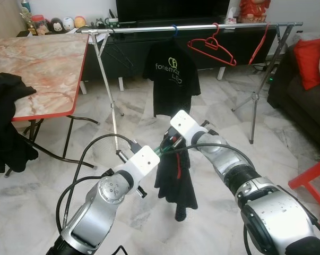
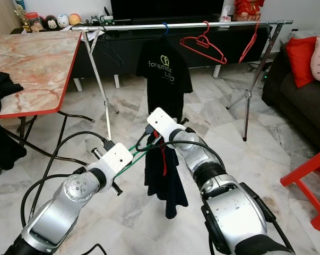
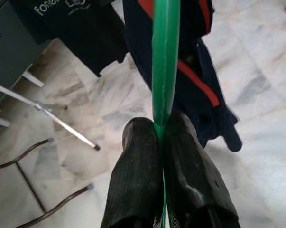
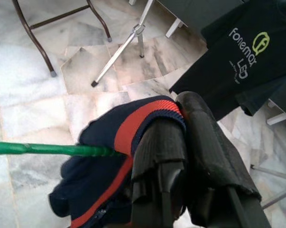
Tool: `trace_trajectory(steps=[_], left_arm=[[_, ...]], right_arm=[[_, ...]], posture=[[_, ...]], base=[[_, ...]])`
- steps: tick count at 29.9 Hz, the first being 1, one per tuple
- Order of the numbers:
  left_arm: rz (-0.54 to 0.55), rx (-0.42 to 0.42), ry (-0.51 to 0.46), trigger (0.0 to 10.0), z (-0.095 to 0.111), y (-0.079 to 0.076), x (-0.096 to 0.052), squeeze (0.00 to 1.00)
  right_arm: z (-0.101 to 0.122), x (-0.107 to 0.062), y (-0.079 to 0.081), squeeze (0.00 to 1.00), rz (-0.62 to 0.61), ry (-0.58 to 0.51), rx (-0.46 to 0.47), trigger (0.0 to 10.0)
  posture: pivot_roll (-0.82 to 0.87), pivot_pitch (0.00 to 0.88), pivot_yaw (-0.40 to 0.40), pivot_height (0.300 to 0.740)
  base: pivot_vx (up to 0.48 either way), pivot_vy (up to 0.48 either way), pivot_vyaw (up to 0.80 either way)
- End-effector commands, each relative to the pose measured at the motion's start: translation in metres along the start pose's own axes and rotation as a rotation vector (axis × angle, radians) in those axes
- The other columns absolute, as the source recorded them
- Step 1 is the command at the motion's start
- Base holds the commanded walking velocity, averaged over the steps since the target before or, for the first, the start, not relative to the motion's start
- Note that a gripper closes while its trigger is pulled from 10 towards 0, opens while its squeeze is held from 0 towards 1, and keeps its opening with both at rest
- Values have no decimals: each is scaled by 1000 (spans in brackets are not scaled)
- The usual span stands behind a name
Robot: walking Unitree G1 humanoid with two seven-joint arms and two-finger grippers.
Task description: Hang hanger
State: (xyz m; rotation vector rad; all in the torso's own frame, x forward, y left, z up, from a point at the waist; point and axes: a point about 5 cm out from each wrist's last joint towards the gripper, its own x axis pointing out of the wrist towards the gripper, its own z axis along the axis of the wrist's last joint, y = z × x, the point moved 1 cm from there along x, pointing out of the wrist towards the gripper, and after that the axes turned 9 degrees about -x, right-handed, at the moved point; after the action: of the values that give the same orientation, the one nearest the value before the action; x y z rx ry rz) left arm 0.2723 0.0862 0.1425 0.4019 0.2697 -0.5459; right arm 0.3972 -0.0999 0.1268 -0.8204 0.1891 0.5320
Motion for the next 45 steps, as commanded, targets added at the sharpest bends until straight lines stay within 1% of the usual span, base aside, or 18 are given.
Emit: trace_trajectory(steps=[1, 4, 6, 8, 10, 12, 15, 17, 18, 23, 24, 25, 26, 30, 33, 37, 41, 45], left_arm=[[-54, -17, -65, 10000, 8, -5, -5, 0], [-83, -43, -85, 10000, 10, -8, -7, 0], [-165, -92, -111, 10000, 14, -16, -9, 0], [-171, -96, -114, 10000, 15, -18, -9, 0], [-159, -95, -112, 10000, 15, -17, -8, 0], [-113, -98, -88, 10000, 14, -13, -4, 0], [-43, -142, -68, 10000, 14, -8, 4, 0], [-42, -145, -69, 10000, 14, -8, 5, 0], [-16, -134, -33, 10000, 11, -6, 8, 0], [-5, -130, -18, 10000, 9, -6, 10, 0], [7, -120, 51, 10000, 0, -6, 11, 0], [7, -120, 51, 10000, 0, -6, 11, 0], [32, -97, 144, 10000, -14, -5, 12, 0], [71, -89, 210, 10000, -25, 0, 9, 0], [74, -80, 232, 10000, -28, 1, 7, 0], [93, -66, 236, 10000, -31, 4, 5, 0], [138, -64, 178, 10000, -21, 11, 8, 0], [118, -73, 150, 10000, -16, 8, 10, 0]], right_arm=[[-2, -1, -1, 0, 3, -2, -24, 10000], [-2, -1, -1, 0, 11, 0, -26, 10000], [0, -1, 2, 0, 28, -11, -30, 10000], [1, 0, 3, 0, 30, -15, -27, 10000], [3, 0, 4, 0, 32, -22, -20, 10000], [5, 1, 6, 0, 36, -28, -3, 10000], [7, 2, 11, 0, 42, -33, 16, 10000], [7, 2, 11, 0, 43, -33, 17, 10000], [10, 3, 12, 0, 47, -43, 30, 10000], [11, 3, 13, 0, 50, -47, 36, 10000], [13, 3, 10, 0, 36, -52, 50, 10000], [13, 3, 10, 0, 36, -52, 50, 10000], [14, 3, 6, 0, 6, -48, 67, 10000], [10, 2, 1, 0, -28, -25, 77, 10000], [9, 2, 0, 0, -37, -15, 69, 10000], [8, 2, 2, 0, -35, -12, 68, 10000], [17, 4, 11, 0, 16, -49, 71, 10000], [24, 5, 16, 0, 40, -78, 90, 10000]], posture=[[8, 0, -21, 740], [5, 0, -21, 740], [4, 0, -20, 740], [5, 0, -21, 740], [6, 0, -22, 740], [8, 0, -23, 740], [9, 0, -23, 740], [9, 0, -23, 740], [1, 0, -21, 740], [1, 0, -21, 740], [-3, 0, -20, 740], [-3, 0, -20, 740], [-3, 0, -21, 740], [2, 0, -22, 740], [2, 0, -22, 740], [8, 0, -22, 740], [5, 0, -21, 740], [3, 0, -20, 740]], base=[[0, 0, 0], [0, 0, 0], [0, 0, 0], [0, 0, 0], [0, 0, 0], [0, 0, 0], [0, 0, 0], [0, 0, 0], [0, 0, 0], [0, 0, 0], [0, 0, 0], [0, 0, 0], [0, 0, 0], [0, 0, 0], [0, 0, 0], [0, 0, 0], [0, 0, 0], [0, 0, 0]])
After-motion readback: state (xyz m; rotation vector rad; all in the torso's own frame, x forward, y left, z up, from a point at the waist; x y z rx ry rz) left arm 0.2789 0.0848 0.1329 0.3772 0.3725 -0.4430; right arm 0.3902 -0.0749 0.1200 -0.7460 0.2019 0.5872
